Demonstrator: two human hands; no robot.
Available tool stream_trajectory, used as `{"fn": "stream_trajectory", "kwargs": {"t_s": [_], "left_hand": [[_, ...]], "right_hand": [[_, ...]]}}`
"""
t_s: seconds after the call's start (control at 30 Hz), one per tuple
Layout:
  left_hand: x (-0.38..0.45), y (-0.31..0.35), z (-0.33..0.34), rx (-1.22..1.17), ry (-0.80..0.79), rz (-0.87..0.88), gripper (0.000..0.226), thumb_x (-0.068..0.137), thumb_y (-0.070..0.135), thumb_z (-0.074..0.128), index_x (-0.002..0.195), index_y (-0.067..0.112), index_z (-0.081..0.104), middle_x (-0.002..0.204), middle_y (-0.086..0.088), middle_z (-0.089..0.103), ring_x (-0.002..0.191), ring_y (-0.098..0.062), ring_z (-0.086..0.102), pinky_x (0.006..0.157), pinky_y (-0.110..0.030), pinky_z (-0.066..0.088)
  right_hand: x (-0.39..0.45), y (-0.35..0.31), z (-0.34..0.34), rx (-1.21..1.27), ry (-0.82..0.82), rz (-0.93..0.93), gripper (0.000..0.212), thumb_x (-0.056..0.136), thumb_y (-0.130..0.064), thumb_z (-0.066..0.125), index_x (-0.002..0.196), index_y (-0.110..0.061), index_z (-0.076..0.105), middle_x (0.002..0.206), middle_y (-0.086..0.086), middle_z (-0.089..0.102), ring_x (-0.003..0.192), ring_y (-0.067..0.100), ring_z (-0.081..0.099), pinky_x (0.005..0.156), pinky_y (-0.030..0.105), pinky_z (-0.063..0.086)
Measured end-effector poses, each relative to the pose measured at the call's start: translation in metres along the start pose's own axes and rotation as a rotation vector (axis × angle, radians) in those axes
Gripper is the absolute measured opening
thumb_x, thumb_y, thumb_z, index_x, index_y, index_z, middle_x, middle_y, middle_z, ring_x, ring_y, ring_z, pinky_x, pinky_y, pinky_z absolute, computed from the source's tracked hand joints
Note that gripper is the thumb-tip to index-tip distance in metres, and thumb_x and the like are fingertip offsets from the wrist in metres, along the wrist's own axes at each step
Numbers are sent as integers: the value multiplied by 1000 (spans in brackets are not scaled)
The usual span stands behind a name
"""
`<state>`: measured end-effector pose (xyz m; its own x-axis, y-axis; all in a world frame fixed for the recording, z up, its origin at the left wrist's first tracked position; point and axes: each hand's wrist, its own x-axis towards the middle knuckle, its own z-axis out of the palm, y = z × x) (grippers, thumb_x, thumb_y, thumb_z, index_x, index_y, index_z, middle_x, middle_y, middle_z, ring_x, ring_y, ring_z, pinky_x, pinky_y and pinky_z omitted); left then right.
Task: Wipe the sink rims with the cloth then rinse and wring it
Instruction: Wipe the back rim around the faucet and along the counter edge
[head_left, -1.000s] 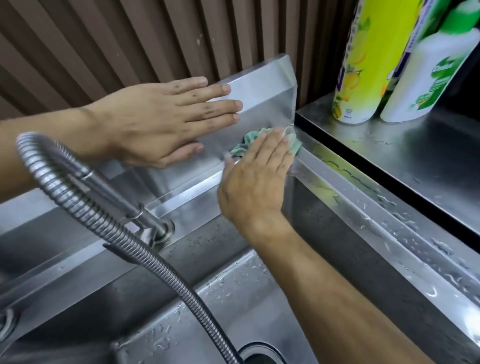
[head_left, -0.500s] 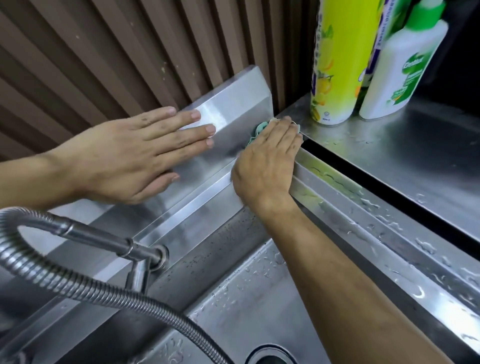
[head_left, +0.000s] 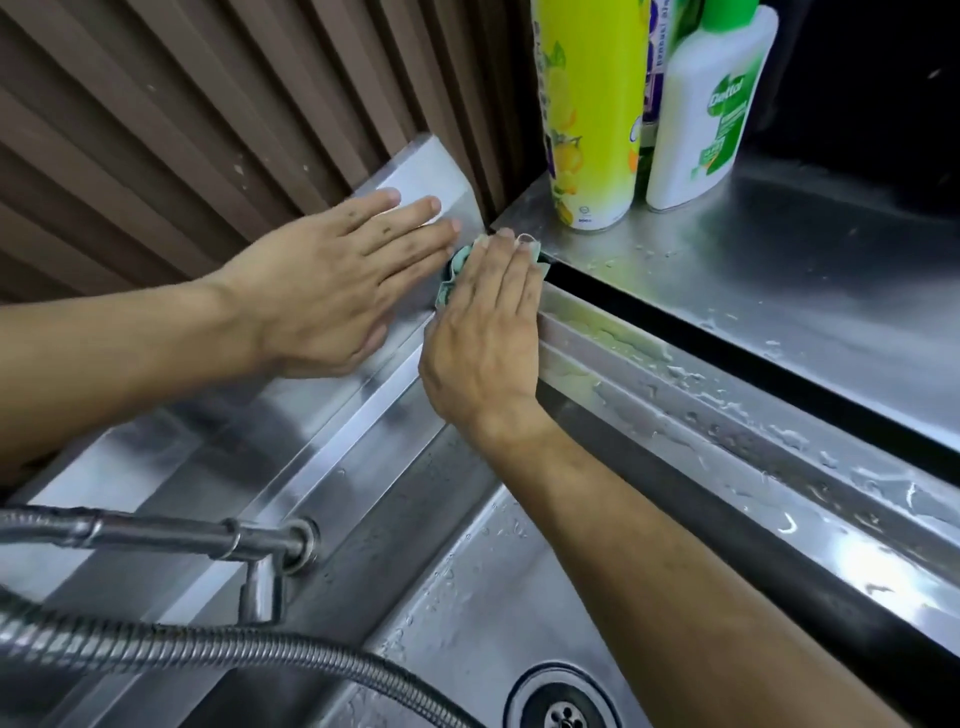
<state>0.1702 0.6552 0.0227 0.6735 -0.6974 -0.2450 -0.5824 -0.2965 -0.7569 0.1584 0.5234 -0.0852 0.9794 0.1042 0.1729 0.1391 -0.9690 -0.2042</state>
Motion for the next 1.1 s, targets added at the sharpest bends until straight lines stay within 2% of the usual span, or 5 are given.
{"fn": "stream_trajectory", "kwargs": {"t_s": [0.1,0.47,0.8,1.0,1.1], "left_hand": [[-3,6,6,78,-30,-7,77,95,38,-2,161,-2,-1,171,-20,-4,159,-36,-2,129,-49,1],[0,5,6,-76,55,-48,73,99,35,7,160,-4,16,170,-20,9,158,-38,7,129,-52,7],[0,5,4,-116,104,-59,69,99,30,26,159,-5,22,169,-20,17,157,-39,14,128,-52,10],[0,6,3,-102,94,-59,70,100,32,18,159,-5,23,169,-21,17,157,-40,14,128,-53,12],[0,6,4,-49,77,-64,71,99,34,14,160,-4,20,169,-20,16,157,-40,12,128,-51,11]], "right_hand": [[-7,-7,-1,-7,-16,11,74,107,-38,17,156,16,4,163,40,5,152,55,10,126,59,11],[-57,-9,-7,141,-91,-205,70,109,-38,17,159,9,4,167,32,0,156,49,1,127,59,7],[-112,-20,-1,282,-69,-898,51,109,-36,27,152,-13,42,169,11,25,156,32,22,127,47,19],[-66,18,-1,172,18,-627,49,99,-30,36,135,-4,56,157,25,43,147,40,41,122,50,32],[-32,38,-12,41,-59,-416,55,103,-28,27,149,1,39,164,28,26,153,43,26,127,52,19]]}}
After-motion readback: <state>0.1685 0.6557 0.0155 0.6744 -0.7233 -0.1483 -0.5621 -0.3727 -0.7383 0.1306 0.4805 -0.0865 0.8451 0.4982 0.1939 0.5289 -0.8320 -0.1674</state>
